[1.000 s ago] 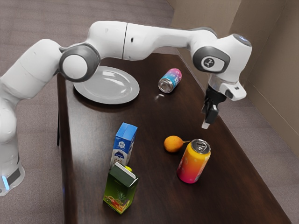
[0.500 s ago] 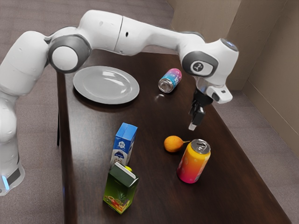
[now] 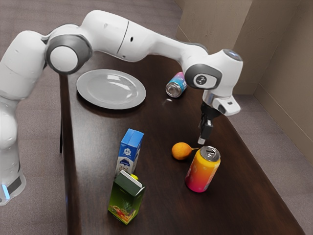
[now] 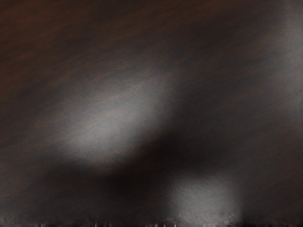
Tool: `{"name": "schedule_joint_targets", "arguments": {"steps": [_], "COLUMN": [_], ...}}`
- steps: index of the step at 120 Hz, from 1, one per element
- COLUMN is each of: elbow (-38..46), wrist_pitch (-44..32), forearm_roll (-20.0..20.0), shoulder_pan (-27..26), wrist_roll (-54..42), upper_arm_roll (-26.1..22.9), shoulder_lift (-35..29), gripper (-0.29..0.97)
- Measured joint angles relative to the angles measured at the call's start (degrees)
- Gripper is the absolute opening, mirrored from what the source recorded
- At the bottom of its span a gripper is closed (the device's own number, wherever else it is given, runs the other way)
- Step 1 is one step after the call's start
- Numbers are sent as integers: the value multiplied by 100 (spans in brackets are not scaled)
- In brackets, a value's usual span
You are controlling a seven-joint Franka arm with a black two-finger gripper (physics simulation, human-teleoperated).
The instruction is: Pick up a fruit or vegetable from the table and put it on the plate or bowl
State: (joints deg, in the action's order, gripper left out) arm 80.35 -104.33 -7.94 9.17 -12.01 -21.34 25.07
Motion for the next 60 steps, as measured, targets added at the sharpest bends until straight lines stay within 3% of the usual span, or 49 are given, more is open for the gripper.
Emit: {"name": "schedule_joint_targets", "arguments": {"steps": [60], "elbow": [729], "wrist_pitch": [-369], "forearm_roll": [176], "shoulder_pan": [-1], "wrist_roll": [-67], "upper_arm_roll": [-15], "shoulder_lift": [-465], "gripper": [68]}}
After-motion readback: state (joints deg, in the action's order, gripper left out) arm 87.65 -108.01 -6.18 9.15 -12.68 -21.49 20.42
